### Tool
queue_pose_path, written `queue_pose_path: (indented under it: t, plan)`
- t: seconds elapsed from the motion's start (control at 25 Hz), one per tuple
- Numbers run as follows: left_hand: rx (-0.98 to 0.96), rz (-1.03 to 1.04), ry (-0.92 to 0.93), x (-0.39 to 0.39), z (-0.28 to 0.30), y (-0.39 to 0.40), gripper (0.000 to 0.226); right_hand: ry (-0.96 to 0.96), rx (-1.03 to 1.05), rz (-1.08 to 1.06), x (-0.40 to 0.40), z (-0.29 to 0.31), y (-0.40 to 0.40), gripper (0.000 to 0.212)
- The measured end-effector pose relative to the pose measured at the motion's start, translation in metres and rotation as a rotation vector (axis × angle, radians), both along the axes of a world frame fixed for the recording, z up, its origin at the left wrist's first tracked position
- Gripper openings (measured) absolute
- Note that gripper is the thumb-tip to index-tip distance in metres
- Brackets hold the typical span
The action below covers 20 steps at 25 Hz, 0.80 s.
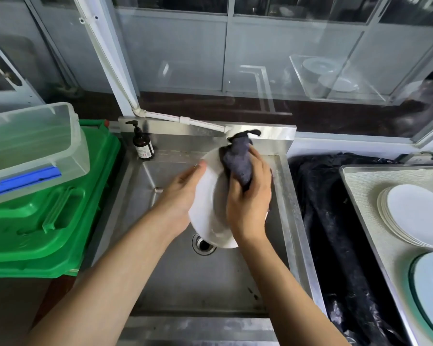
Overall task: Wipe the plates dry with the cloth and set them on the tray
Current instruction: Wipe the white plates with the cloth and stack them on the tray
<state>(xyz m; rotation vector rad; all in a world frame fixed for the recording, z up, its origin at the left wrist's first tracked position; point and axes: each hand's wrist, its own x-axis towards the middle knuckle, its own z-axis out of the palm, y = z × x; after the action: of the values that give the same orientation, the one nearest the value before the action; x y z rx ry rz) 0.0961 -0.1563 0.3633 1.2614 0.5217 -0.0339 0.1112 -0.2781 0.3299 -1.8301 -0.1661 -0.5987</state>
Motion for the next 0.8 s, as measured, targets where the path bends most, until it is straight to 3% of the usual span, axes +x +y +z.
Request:
queue_pose_path:
  t: [0.16,0.36,0.44,0.52,0.68,0.8]
  plan:
    - [0.030,0.065,0.008,-0.001,-0.006,-0.003,0.013,-0.111,-0.263,0.226,0.006,0.009,0.000,0.046]
    - [0.001,0.043,0.074,-0.005,0.003,0.012,0.024,0.246,0.073,-0.046,0.018,-0.006,-0.032,0.017]
    - [0.008,0.015,0.079,-0.006,0.005,0.017,0.029,0.291,0.126,-0.118,0.010,-0.015,-0.033,0.019]
    - [0.022,-0.005,0.077,-0.004,0.003,0.013,0.031,0.245,0.137,-0.108,0.000,-0.017,-0.027,0.029]
    - [0.062,0.085,0.044,0.000,0.001,-0.006,0.016,0.042,-0.006,0.129,-0.029,-0.013,-0.001,0.046]
    - [-0.178,0.098,0.031,0.005,0.002,-0.005,0.034,-0.018,-0.055,0.231,-0.048,-0.023,0.007,0.044]
